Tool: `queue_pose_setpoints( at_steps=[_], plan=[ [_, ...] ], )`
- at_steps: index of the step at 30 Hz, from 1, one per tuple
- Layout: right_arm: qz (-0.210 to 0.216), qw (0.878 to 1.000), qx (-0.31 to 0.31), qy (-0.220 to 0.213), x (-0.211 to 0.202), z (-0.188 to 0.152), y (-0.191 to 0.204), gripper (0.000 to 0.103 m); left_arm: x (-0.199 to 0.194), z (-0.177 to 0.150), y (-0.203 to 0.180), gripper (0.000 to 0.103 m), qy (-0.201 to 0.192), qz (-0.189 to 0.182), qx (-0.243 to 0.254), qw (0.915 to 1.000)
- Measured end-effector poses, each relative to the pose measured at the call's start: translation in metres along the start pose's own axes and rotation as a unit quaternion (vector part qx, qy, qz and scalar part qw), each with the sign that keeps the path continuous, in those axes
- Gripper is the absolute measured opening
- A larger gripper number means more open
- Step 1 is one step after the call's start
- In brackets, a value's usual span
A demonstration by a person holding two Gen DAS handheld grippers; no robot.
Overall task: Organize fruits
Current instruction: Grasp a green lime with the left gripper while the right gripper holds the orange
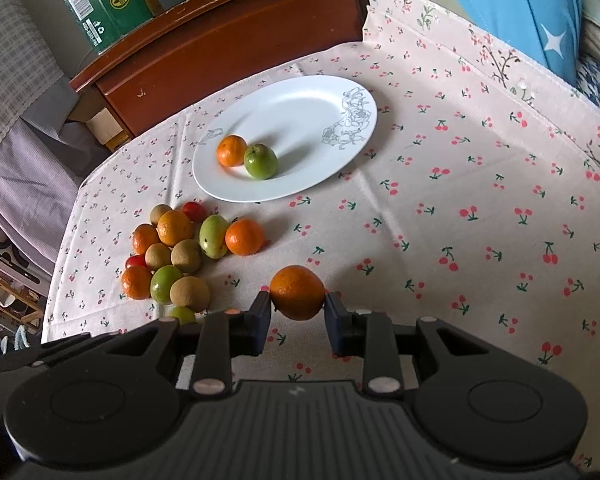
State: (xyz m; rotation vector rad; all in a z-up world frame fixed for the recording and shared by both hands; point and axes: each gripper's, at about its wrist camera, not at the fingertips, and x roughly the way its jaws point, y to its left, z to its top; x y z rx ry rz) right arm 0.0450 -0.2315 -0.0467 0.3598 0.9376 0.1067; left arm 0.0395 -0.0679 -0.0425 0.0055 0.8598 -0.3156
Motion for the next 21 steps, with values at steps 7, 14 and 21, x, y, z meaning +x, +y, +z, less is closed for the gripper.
queue_pose_setpoints(
  at_steps=[7,14,21],
  plan=[
    [0.028,0.999,0.008,-0.018,-0.009,0.006,0.003,0.029,-0.023,0.021,0.006,0.021,-0.044,0.004,-0.016,0.9989],
    [0.051,0.997,0.006,-0.057,-0.027,0.027,0.009,0.029,-0.043,0.054,0.012,0.021,-0.077,-0.009,-0.023,0.9968],
    [0.053,0.996,-0.004,-0.076,-0.028,0.060,0.008,0.029,-0.035,0.082,0.024,0.021,-0.079,-0.001,-0.019,0.9967]
  ],
)
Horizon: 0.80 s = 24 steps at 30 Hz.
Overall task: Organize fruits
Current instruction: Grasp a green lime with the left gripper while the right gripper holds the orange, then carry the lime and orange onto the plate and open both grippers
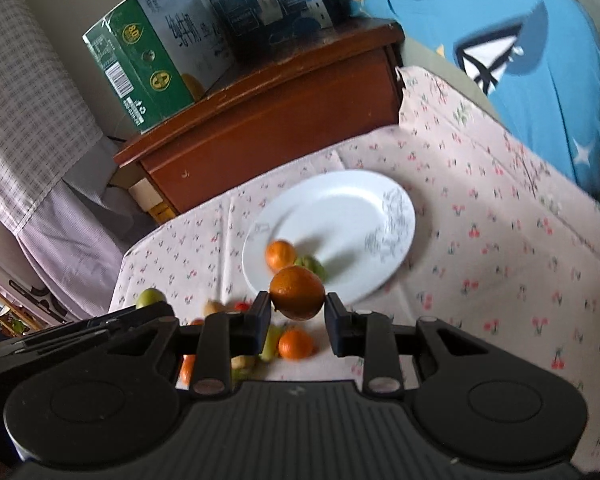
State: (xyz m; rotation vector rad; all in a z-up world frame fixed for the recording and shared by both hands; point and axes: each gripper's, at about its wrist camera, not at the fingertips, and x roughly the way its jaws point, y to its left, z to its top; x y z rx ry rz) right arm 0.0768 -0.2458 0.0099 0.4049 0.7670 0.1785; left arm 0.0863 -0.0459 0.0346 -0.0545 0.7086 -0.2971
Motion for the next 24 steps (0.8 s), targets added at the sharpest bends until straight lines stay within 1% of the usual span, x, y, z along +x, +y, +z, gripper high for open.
queue_pose_setpoints(
  at_steps=[3,8,13,17,24],
  plan=[
    [0.004,1.000,0.007,0.002,0.007,0.012,-0.001,0.029,0.012,0.010,0.004,0.021,0.008,-0.005,-0.011,0.9999],
    [0.005,1.000,0.019,0.009,0.025,0.026,-0.004,0.029,0.040,0.023,0.010,0.021,0.020,-0.007,-0.016,0.9996],
    [-0.002,0.999,0.028,0.024,0.046,0.031,-0.012,0.029,0.066,0.035,0.015,0.021,0.031,-0.007,-0.018,0.9993],
    [-0.011,0.999,0.035,0.032,0.060,0.035,-0.018,0.029,0.086,0.042,0.012,0.021,0.037,-0.015,-0.008,0.9992],
    [-0.022,0.996,0.066,0.051,0.082,0.035,-0.030,0.029,0.119,0.048,0.015,0.021,0.057,-0.006,-0.008,0.9983]
  ],
)
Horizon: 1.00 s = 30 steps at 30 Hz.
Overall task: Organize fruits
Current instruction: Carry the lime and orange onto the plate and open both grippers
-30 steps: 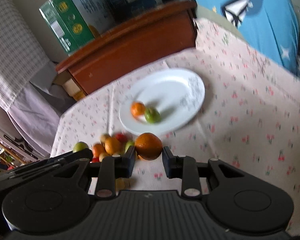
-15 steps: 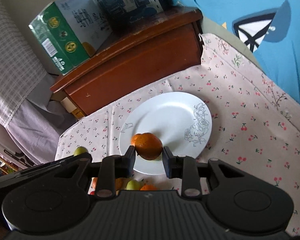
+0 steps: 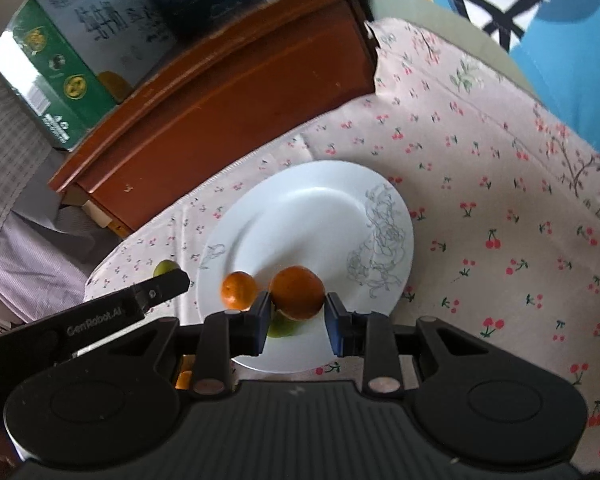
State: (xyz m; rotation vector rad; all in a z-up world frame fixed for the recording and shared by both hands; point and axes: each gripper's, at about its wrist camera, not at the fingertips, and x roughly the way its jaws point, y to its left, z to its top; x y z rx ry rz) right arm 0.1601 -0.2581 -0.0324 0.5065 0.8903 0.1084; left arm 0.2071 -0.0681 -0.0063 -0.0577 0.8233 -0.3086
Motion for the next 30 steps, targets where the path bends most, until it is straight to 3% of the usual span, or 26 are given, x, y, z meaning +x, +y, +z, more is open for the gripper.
queue_pose_setpoints(
  at_steps=[11,17,21,24,30],
  plan=[
    [-0.021,1.000,0.005,0.010,0.022,0.002,-0.002,0.029,0.030,0.004,0.000,0.021,0.018,-0.004,-0.001,0.9998],
    [-0.016,1.000,0.015,0.004,0.025,0.005,-0.003,0.032,0.027,0.004,-0.007,0.025,0.011,-0.008,0.013,0.9998],
    [-0.006,1.000,0.025,-0.001,0.021,0.007,-0.003,0.032,0.014,0.008,-0.009,0.038,-0.007,-0.010,0.011,0.9999],
    [0.000,1.000,0.024,-0.011,0.014,0.010,-0.001,0.032,-0.001,0.012,-0.009,0.064,-0.024,-0.004,0.002,0.9997],
    [0.013,0.999,0.014,-0.027,0.001,0.015,0.003,0.033,-0.029,0.016,-0.007,0.079,-0.034,0.016,-0.007,0.9993]
  ],
)
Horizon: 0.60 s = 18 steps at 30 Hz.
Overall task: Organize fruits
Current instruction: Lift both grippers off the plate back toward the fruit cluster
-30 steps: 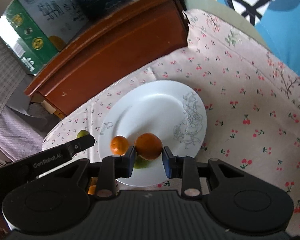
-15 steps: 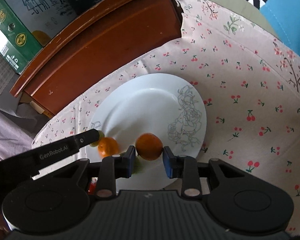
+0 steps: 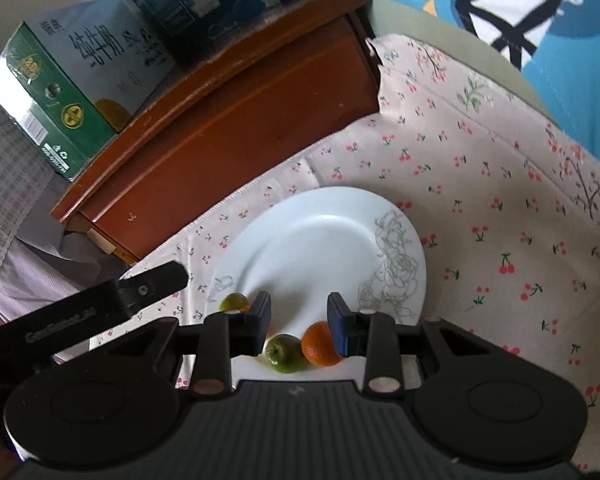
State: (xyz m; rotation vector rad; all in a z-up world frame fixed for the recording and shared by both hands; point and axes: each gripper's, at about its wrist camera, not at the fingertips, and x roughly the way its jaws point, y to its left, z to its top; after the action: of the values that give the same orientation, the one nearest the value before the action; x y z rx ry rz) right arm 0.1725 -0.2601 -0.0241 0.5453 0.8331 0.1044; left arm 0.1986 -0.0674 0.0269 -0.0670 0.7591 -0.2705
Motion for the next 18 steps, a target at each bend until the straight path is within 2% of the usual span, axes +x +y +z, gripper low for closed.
queue_pose_setpoints(
  at_steps=[7,11,18],
  plan=[
    [0.003,1.000,-0.001,0.000,-0.009,-0.003,-0.002,0.033,-0.024,-0.008,0.012,0.085,-0.001,0.004,-0.026,0.9996],
    [0.003,1.000,-0.007,0.004,-0.014,-0.008,-0.001,0.034,-0.035,-0.019,0.018,0.085,0.008,0.003,-0.041,0.9991],
    [-0.001,0.999,-0.028,0.016,-0.023,-0.021,0.001,0.034,-0.052,-0.039,0.016,0.086,0.013,0.010,-0.033,0.9993]
  ],
)
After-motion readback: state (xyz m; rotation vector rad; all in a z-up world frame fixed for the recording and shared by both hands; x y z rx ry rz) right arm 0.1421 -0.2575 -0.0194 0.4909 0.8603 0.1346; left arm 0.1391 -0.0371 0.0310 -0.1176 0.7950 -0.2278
